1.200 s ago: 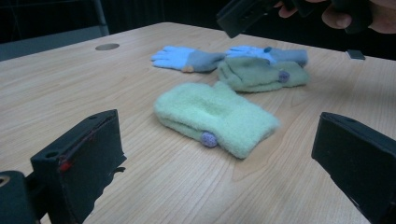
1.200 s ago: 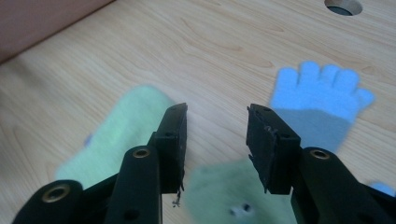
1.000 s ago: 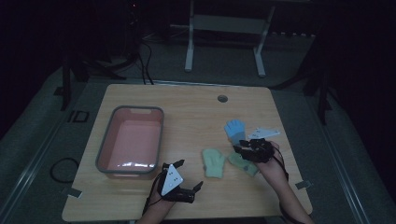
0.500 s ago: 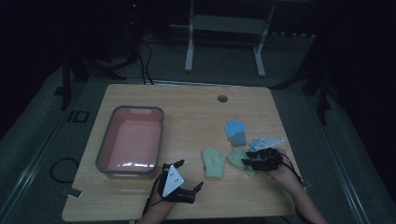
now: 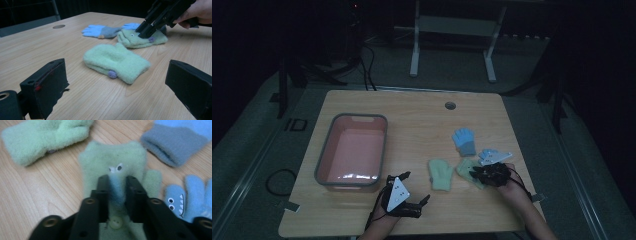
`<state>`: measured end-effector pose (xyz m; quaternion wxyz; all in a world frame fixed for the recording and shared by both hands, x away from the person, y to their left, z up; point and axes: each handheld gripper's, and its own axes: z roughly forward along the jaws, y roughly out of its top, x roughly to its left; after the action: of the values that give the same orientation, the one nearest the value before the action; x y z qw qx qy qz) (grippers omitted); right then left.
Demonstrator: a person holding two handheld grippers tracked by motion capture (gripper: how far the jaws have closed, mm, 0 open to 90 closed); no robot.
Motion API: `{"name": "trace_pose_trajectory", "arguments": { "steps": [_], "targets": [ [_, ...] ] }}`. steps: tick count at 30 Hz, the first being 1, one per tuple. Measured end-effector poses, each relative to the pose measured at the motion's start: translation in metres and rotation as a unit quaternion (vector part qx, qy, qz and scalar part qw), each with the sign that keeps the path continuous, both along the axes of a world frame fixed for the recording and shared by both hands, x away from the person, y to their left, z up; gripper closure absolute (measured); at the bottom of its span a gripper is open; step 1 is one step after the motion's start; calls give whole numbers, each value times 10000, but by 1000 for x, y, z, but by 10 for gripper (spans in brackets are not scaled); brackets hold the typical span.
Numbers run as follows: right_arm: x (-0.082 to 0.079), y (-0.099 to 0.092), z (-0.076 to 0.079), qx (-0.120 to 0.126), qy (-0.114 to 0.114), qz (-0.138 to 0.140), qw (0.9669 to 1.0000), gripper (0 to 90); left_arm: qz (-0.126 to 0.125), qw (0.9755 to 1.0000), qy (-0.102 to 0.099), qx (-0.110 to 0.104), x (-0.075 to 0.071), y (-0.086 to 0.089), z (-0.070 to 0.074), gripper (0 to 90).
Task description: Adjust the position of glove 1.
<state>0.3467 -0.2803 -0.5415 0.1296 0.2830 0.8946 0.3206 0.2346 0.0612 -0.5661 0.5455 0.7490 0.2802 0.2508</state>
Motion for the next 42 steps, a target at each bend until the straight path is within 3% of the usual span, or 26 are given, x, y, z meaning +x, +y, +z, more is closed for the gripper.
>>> {"name": "trace_pose_trajectory", "arguments": {
  "steps": [8, 10, 14, 16, 21, 23, 26, 28, 30, 33, 36, 42],
  "targets": [
    [-9, 8, 2, -28, -24, -514, 9987, 847, 4, 10000, 17, -56, 0, 1, 0, 41],
    [-13, 11, 7, -55, -65, -732, 9973, 850, 10, 10000, 24, -84, 0, 1, 0, 41],
    [-24, 15, 24, 155, -149, -1217, 9923, 851, 19, 9999, 48, -112, 1, 2, 0, 41],
    [-31, 16, 36, 419, -183, -1506, 9875, 851, -6, 9999, 59, -117, 1, 2, 0, 38],
    [-50, 22, 57, 972, -205, -2185, 9708, 851, 61, 9998, 77, -144, 1, 3, 0, 22],
    [-55, 25, 63, 1070, -265, -2447, 9633, 851, 63, 9998, 95, -151, 2, 3, 0, 22],
    [-63, 31, 68, 1118, -431, -2699, 9554, 850, 60, 9998, 87, -144, 2, 3, 0, 22],
    [-67, 32, 69, 1281, -472, -2885, 9477, 850, 67, 9999, 80, -123, 1, 2, 0, 22],
    [-70, 34, 67, 1389, -521, -3086, 9396, 850, 66, 9999, 76, -118, 1, 2, 0, 22],
    [-69, 37, 58, 1349, -505, -3319, 9322, 849, 75, 9999, 77, -131, 1, 3, 0, 22],
    [-64, 37, 44, 1258, -439, -3477, 9281, 849, 70, 9999, 75, -132, 1, 3, 0, 22],
    [-55, 41, 21, 1098, -228, -3632, 9249, 848, 72, 9999, 79, -130, 1, 3, 0, 22]
  ]
}}
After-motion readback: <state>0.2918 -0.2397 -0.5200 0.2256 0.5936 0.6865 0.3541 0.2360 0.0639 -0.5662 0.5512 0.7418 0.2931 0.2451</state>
